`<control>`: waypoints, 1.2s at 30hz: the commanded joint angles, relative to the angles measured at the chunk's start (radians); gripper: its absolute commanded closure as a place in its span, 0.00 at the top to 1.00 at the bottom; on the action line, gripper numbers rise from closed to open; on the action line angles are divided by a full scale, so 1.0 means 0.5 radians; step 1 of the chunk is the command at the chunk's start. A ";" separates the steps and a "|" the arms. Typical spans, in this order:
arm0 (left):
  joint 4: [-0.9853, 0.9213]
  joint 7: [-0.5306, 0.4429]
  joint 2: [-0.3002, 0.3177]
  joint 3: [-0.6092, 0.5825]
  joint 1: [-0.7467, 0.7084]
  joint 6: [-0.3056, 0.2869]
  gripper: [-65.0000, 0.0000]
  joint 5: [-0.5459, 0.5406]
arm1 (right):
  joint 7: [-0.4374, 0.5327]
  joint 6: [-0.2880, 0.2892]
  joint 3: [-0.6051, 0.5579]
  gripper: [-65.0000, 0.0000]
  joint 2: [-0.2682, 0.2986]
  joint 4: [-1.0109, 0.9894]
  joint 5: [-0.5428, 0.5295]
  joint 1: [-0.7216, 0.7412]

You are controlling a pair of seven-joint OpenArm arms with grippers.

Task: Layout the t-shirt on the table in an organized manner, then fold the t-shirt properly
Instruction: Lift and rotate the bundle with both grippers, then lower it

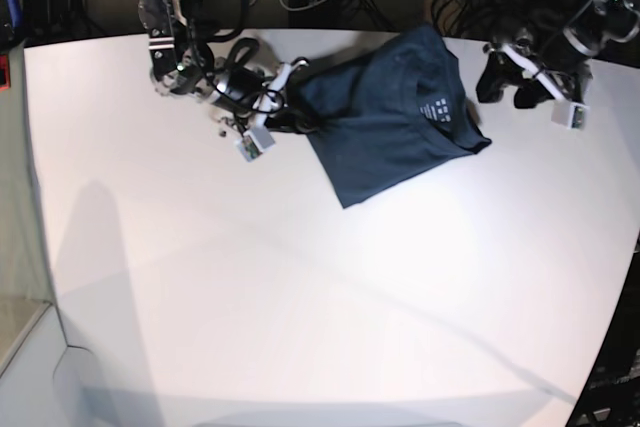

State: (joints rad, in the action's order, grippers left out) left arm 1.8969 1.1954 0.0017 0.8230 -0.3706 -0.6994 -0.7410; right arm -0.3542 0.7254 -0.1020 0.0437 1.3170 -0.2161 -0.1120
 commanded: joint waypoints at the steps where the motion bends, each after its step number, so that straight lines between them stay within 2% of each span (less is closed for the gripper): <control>1: -0.051 -0.008 0.001 0.025 0.006 0.003 0.69 -0.060 | -0.128 -0.054 0.000 0.09 0.009 -0.006 0.118 -0.011; 4: -0.288 -0.011 -0.005 0.028 0.055 0.003 0.79 -0.072 | -0.131 -0.054 -0.003 0.09 0.009 -0.006 0.118 -0.014; 7: -0.515 -0.011 -0.005 0.025 0.132 0.003 0.84 -0.078 | -0.134 -0.054 -0.006 0.09 0.009 -0.006 0.118 -0.014; 12: -0.570 0.007 -0.054 0.025 0.160 0.003 0.84 -0.152 | -0.137 -0.054 -0.037 0.09 0.012 -0.006 0.118 -0.014; 21: -0.558 0.127 -0.063 0.040 0.144 0.003 0.84 -0.201 | -0.143 -0.054 -0.040 0.09 0.015 -0.006 0.118 -0.017; 30: -0.564 0.124 -0.063 0.025 0.132 0.003 0.84 -0.517 | -0.143 -0.054 -0.040 0.09 0.019 -0.009 0.118 -0.017; 33: -0.601 0.103 -0.063 0.025 0.154 0.003 0.84 -0.511 | -0.143 -0.054 -0.040 0.09 0.019 -0.009 0.118 -0.014; 36: -0.693 0.103 -0.063 0.028 0.215 0.003 0.84 -0.416 | -0.143 -0.054 -0.040 0.09 0.022 -0.009 0.118 -0.014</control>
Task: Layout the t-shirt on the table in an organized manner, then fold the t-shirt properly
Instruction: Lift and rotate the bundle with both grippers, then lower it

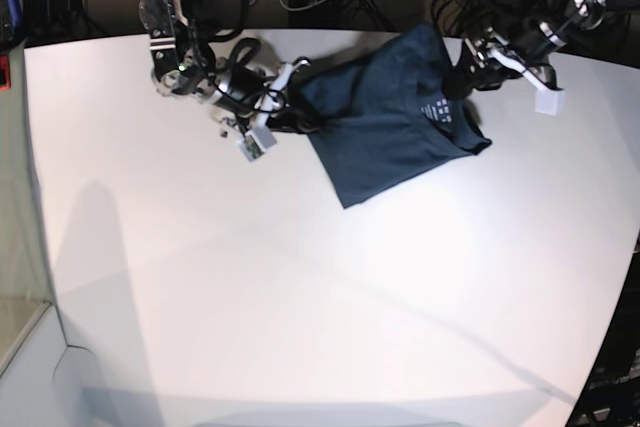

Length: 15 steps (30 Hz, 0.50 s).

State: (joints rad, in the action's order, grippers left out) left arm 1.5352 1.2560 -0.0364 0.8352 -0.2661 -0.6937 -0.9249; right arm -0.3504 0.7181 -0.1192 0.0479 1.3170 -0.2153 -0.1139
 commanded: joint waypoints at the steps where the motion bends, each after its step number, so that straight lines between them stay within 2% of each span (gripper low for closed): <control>1: -0.006 -0.019 0.013 0.007 0.021 -0.009 0.84 -0.008 | -0.151 -0.040 -0.006 0.09 0.013 -0.009 0.116 -0.010; 7: -0.191 -0.022 -0.002 0.004 0.101 -0.009 0.84 0.157 | -0.154 -0.040 -0.006 0.09 0.016 -0.009 0.116 -0.001; 15: -0.233 -0.022 -0.186 0.000 0.126 -0.009 0.84 0.498 | -0.154 -0.040 -0.006 0.09 0.013 -0.009 0.116 0.005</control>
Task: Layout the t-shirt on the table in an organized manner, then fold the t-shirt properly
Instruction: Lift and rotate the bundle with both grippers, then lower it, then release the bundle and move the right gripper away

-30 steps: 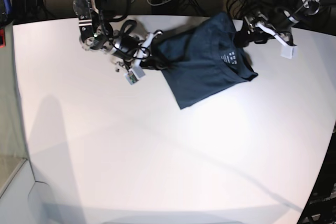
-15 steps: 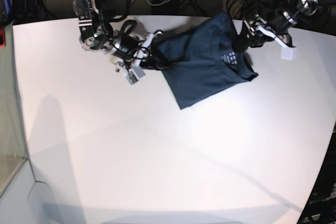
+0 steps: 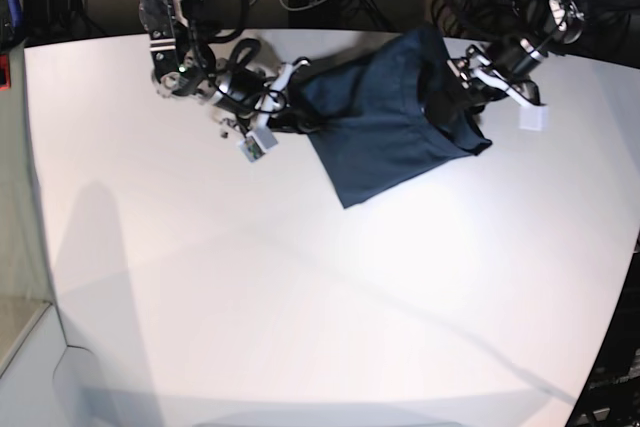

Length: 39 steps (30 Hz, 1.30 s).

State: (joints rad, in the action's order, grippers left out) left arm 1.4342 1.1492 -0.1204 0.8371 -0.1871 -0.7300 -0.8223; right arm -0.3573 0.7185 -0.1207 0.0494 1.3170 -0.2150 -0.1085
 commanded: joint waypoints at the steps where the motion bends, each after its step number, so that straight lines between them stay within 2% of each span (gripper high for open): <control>1: -0.031 0.192 -0.037 -0.003 -0.032 0.064 0.84 0.330 | -0.140 -0.041 -0.002 0.09 0.010 -0.009 0.115 -0.005; 10: -0.129 0.192 -0.073 -0.003 0.041 0.064 0.83 0.517 | -0.134 -0.041 -0.002 0.09 0.004 -0.009 0.115 -0.002; 12: -0.261 0.192 -0.073 -0.003 0.084 0.064 0.78 0.517 | -0.134 -0.041 -0.002 0.09 0.007 -0.009 0.115 -0.002; 15: -0.387 0.183 -0.071 -0.003 0.106 0.064 0.54 0.517 | -0.134 -0.041 0.001 0.09 0.013 -0.009 0.115 -0.002; 17: -0.433 0.134 -0.058 -0.010 0.127 0.064 0.34 0.517 | -0.134 -0.041 0.001 0.09 0.013 -0.009 0.115 -0.002; 19: -0.458 0.088 -0.055 -0.086 0.133 0.064 0.08 0.551 | -0.134 -0.041 0.007 0.09 0.013 -0.009 0.115 -0.002; 20: -0.461 0.075 -0.049 -0.138 0.133 0.064 0.00 0.578 | -0.134 -0.041 0.010 0.09 0.013 -0.006 0.115 -0.002; 23: -0.482 0.066 0.006 -0.258 0.136 0.064 0.04 0.590 | -0.140 -0.041 0.013 0.09 0.013 0.000 0.115 -0.002; 26: -0.470 0.078 0.012 -0.298 0.176 0.064 0.00 0.597 | -0.137 -0.041 0.016 0.09 0.019 0.028 0.115 -0.002; 28: -0.479 0.088 0.024 -0.295 0.216 0.064 0.01 0.612 | -0.140 -0.041 0.019 0.09 0.047 0.077 0.112 -0.002; 33: -0.485 0.118 0.116 -0.359 0.293 0.064 0.01 0.615 | -0.149 -0.041 0.019 0.09 0.059 0.274 0.112 -0.048; 39: -0.464 0.207 0.221 -0.378 0.403 0.064 0.01 0.612 | -0.269 -0.041 0.105 0.09 0.062 0.476 0.112 -0.091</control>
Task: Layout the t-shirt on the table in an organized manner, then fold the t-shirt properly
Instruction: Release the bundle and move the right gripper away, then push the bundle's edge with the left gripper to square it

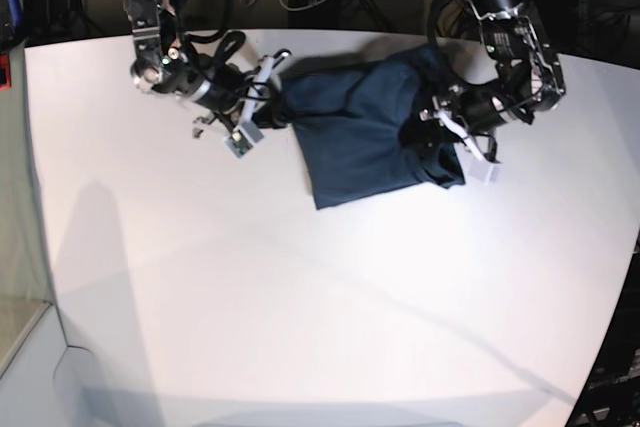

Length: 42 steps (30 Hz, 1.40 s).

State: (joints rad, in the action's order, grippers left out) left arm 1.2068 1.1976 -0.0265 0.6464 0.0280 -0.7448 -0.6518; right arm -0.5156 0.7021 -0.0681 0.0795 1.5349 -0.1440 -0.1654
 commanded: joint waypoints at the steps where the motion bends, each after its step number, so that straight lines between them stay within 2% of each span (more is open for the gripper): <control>1: -0.009 0.110 0.048 -0.005 -0.012 0.093 0.01 0.271 | 0.020 -0.008 0.000 0.10 0.005 0.068 -0.030 0.022; 7: -0.009 0.098 0.202 -0.328 0.108 0.093 0.01 0.265 | -0.084 -0.008 0.049 0.10 0.054 0.191 -0.033 0.016; 12: -0.009 0.095 0.349 -0.736 0.283 0.098 0.01 0.271 | -0.081 -0.008 0.294 0.10 0.045 0.274 -0.033 -0.027; 15: -0.009 0.092 0.420 -1.015 0.415 0.141 0.01 0.271 | -0.081 -0.008 0.420 0.10 0.051 0.289 -0.033 -0.033; 18: -0.006 -0.043 0.469 -1.307 0.538 0.147 0.01 0.271 | -0.081 -0.008 0.570 0.10 0.054 0.286 -0.033 -0.033; 23: -0.031 -0.356 0.530 -1.951 0.789 0.141 0.01 0.274 | -0.084 -0.008 0.874 0.09 0.042 0.286 -0.033 -0.036; 27: -0.034 -0.537 0.524 -2.411 1.029 0.138 0.01 0.360 | -0.084 -0.008 1.037 0.09 0.048 0.283 -0.030 -0.039; 29: -0.049 -0.586 0.466 -2.602 1.124 0.135 0.01 0.516 | -0.084 -0.008 1.120 0.09 0.048 0.286 -0.030 -0.042; 33: -0.282 -0.617 0.248 -2.823 1.259 0.129 0.01 0.857 | -0.084 -0.008 1.221 0.09 0.054 0.289 -0.030 -0.085; 36: -0.491 -0.657 0.045 -2.869 1.286 0.126 0.01 1.109 | -0.084 -0.008 1.304 0.09 0.054 0.289 -0.030 -0.094; 42: -0.780 -0.951 -0.203 -2.869 1.286 0.126 0.01 1.452 | -0.084 -0.008 1.433 0.09 0.054 0.289 -0.030 -0.122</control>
State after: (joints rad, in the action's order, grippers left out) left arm 0.8127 0.7246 -0.1207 -0.7891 0.6537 -0.6796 0.0868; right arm -0.5777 0.6945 0.6403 0.0959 1.6608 -0.1497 -0.2279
